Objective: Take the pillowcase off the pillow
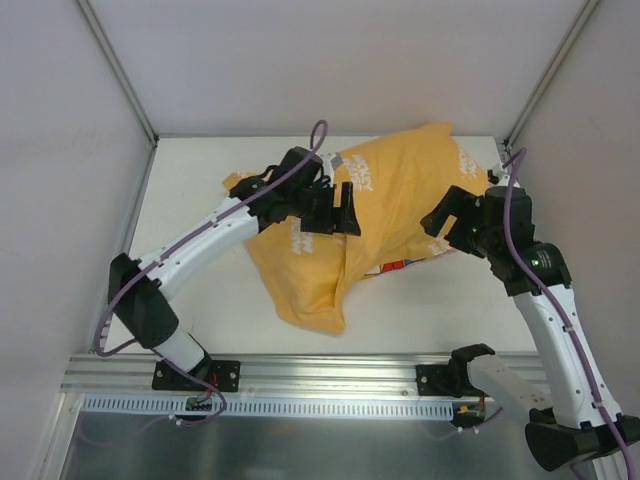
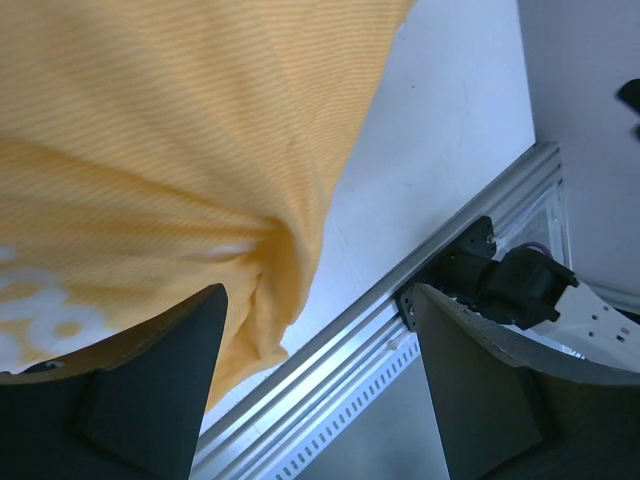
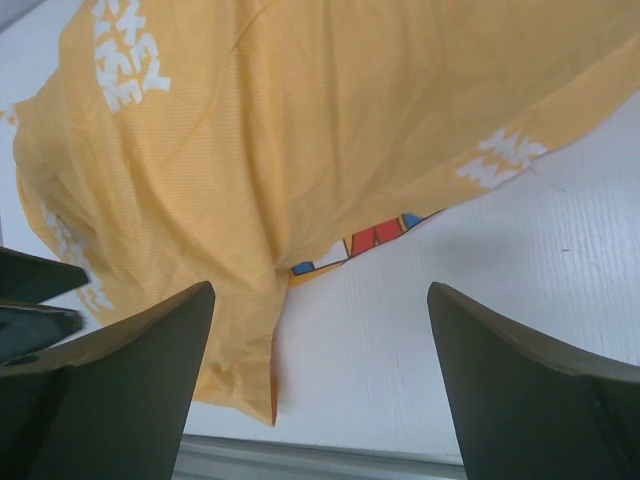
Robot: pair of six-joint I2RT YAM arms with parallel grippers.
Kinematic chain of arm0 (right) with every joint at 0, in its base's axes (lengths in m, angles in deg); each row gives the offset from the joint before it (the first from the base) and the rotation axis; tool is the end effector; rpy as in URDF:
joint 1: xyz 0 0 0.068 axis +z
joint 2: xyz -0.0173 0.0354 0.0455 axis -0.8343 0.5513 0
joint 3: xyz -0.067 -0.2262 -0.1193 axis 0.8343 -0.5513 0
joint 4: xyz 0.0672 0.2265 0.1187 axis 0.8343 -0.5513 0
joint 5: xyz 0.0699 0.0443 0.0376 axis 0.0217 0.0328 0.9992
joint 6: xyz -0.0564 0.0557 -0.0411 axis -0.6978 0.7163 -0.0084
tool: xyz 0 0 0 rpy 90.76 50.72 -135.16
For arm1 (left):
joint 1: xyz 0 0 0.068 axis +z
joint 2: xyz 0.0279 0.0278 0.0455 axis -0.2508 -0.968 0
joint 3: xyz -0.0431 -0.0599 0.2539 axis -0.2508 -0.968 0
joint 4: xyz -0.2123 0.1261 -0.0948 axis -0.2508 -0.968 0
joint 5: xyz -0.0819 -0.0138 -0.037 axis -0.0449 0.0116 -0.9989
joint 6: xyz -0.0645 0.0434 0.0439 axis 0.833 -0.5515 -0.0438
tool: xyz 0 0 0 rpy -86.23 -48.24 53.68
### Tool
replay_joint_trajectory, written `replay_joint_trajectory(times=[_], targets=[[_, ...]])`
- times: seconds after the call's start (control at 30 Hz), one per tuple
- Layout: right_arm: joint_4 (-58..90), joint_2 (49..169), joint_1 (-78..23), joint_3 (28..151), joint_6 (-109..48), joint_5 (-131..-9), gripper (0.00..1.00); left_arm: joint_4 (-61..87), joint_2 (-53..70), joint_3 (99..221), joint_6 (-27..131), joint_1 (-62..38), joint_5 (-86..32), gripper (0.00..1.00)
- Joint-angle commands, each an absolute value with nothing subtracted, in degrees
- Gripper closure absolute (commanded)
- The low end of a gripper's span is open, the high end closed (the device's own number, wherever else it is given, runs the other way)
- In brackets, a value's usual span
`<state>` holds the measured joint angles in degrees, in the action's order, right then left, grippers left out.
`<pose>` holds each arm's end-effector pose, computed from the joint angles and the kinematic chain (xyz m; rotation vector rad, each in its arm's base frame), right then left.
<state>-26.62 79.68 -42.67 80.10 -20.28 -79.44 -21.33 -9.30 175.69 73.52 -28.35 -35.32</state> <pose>0.2164 0.0510 0.3614 0.0719 2.0794 0.2971 0.2828 -0.2931 0.3130 0.3817 2.3722 -0.9949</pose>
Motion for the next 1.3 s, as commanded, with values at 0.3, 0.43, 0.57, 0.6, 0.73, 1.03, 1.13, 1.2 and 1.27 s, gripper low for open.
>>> replay_joint_trajectory(times=[0.3, 0.43, 0.57, 0.6, 0.73, 1.03, 1.13, 1.2, 1.27], targets=[[-21.9, 89.8, -19.5, 84.8, -24.1, -87.6, 0.08, -19.3, 14.6, 157.3, 82.6, -24.7, -22.3, 0.24], [-23.9, 100.1, -10.1, 92.3, -33.0, -91.2, 0.07, -19.2, 13.9, 152.0, 87.8, -24.5, -17.1, 0.26], [-25.1, 108.5, -9.5, 96.3, -35.8, -93.2, 0.09, -17.3, 10.7, 147.5, 89.4, -23.9, -15.9, 0.11], [-24.9, 111.3, -9.5, 97.4, -36.0, -93.0, 0.10, -17.0, 9.8, 147.0, 90.0, -23.9, -16.1, 0.10], [-26.9, 119.4, -8.3, 103.1, -36.6, -94.0, 0.23, -14.4, 6.0, 144.1, 91.5, -23.9, -19.0, 0.44], [-27.2, 117.3, -14.3, 103.9, -31.5, -100.1, 0.99, -14.2, 13.7, 132.4, 90.5, -23.7, -19.4, 1.00], [-22.4, 113.0, -18.6, 97.9, -28.0, -97.9, 0.99, -14.3, 18.6, 127.0, 90.0, -22.7, -19.8, 1.00], [-20.7, 109.2, -22.3, 93.8, -23.9, -97.7, 0.99, -14.3, 22.8, 124.6, 90.3, -21.5, -20.3, 1.00], [-18.6, 105.9, -25.1, 90.2, -20.8, -96.4, 0.99, -14.3, 27.3, 121.5, 90.8, -19.9, -21.3, 1.00]])
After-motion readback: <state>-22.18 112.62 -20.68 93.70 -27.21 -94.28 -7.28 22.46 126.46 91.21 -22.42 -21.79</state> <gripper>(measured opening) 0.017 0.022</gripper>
